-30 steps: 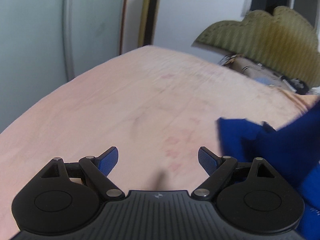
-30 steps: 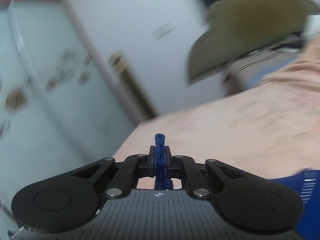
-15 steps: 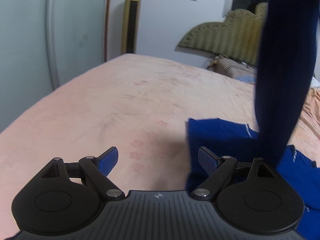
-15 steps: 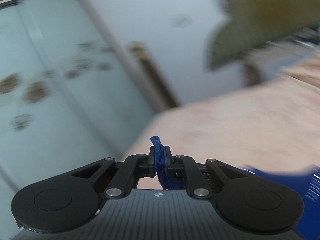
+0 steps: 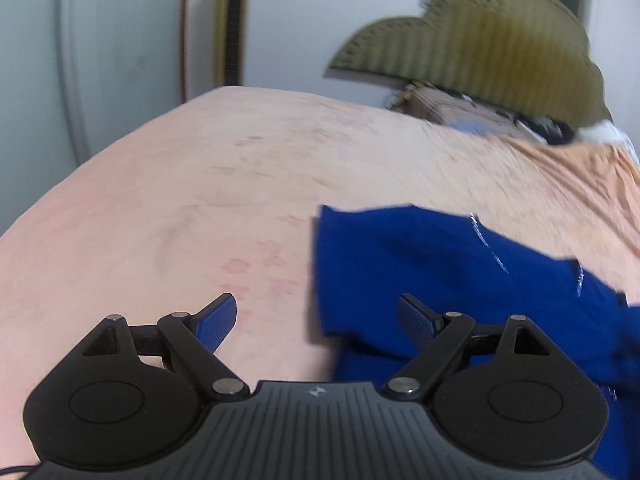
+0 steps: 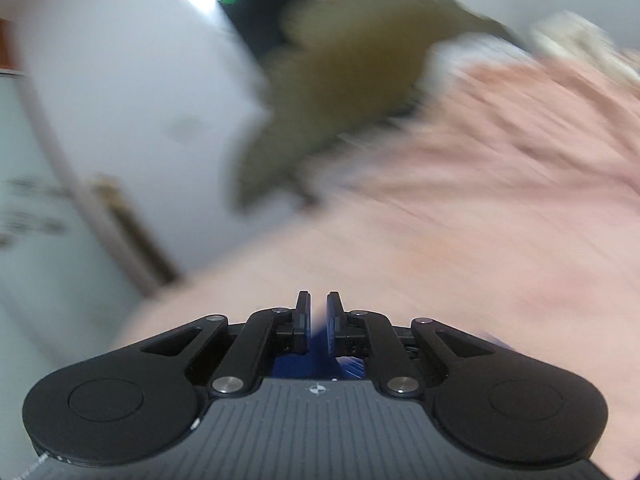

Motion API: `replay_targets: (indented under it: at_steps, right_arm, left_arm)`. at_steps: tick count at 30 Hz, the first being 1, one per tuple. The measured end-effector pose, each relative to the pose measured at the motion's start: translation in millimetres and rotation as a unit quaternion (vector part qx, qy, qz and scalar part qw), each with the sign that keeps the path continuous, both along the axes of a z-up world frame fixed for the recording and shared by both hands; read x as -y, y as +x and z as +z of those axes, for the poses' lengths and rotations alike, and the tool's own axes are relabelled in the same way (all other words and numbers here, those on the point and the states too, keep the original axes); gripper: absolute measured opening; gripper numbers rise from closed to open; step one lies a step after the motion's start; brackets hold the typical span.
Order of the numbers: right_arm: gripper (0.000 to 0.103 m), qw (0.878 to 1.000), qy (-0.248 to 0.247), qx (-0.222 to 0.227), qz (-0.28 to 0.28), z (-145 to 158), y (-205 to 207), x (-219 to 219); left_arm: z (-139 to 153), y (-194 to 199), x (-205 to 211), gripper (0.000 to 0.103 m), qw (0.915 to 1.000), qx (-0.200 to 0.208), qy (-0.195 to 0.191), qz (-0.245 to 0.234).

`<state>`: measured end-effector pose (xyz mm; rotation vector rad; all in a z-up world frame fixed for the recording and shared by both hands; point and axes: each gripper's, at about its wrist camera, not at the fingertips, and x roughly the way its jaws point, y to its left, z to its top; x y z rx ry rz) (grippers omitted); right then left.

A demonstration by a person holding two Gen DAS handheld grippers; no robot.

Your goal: Fold small clothes

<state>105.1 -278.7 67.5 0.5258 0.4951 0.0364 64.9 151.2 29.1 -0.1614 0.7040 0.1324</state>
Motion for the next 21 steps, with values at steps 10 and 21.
replay_targets:
  at_steps: [10, 21]
  right_arm:
    - [0.017, 0.998, 0.018, -0.053, -0.012, -76.9, -9.8, 27.3]
    - [0.007, 0.996, -0.031, -0.076, 0.045, -84.8, 8.8, -18.3]
  left_arm:
    - [-8.0, 8.8, 48.9, 0.088, 0.9975, -0.013, 0.045, -0.054]
    - [-3.7, 4.4, 44.7, 0.088, 0.9977, -0.008, 0.045, -0.051]
